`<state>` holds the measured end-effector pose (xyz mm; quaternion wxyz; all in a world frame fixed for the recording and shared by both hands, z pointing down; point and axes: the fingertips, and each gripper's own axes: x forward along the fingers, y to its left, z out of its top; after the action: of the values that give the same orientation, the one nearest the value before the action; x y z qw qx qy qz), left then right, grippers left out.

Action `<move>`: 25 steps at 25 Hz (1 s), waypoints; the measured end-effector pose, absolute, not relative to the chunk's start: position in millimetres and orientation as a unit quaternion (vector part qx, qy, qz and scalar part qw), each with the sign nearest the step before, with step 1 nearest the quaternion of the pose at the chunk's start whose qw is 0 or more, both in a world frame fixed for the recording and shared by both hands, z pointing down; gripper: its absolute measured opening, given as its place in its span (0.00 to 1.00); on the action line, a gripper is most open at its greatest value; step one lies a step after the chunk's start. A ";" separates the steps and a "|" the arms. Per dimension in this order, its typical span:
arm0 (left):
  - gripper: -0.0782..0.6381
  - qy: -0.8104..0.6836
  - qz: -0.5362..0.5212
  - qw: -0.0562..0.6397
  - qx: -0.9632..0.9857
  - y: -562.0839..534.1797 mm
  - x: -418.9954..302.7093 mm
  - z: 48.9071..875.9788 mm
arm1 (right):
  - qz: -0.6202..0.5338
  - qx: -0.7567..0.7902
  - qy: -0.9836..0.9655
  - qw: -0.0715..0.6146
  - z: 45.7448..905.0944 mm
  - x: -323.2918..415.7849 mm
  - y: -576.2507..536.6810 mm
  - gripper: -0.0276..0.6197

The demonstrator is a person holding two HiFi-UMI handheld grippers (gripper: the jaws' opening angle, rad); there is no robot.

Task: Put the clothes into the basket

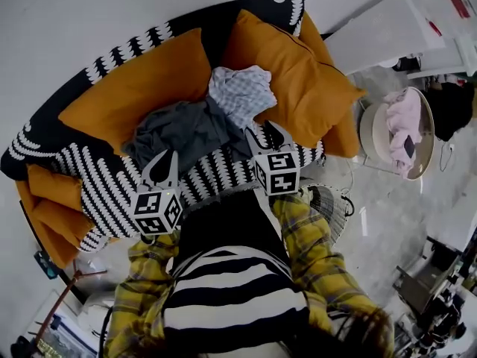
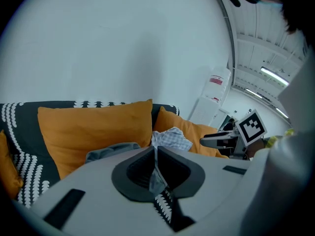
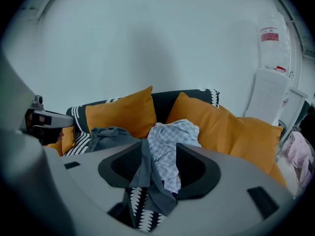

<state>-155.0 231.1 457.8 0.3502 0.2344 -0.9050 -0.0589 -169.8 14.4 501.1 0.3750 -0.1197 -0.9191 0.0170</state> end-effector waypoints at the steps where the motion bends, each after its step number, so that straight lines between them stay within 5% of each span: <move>1: 0.15 -0.904 -0.058 0.353 0.233 227.4 -158.7 460.2 | 0.018 -0.122 -0.917 0.378 505.2 -175.8 11.0 0.37; 25: 0.15 -0.872 -0.032 0.427 0.235 160.8 -224.0 536.1 | 0.020 -0.132 -0.890 0.435 621.5 -283.7 -39.4 0.51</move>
<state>-224.0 160.8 536.1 0.4274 0.2355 -0.8723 -0.0325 -283.7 -39.4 621.5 0.4350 -0.1323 -0.8905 0.0196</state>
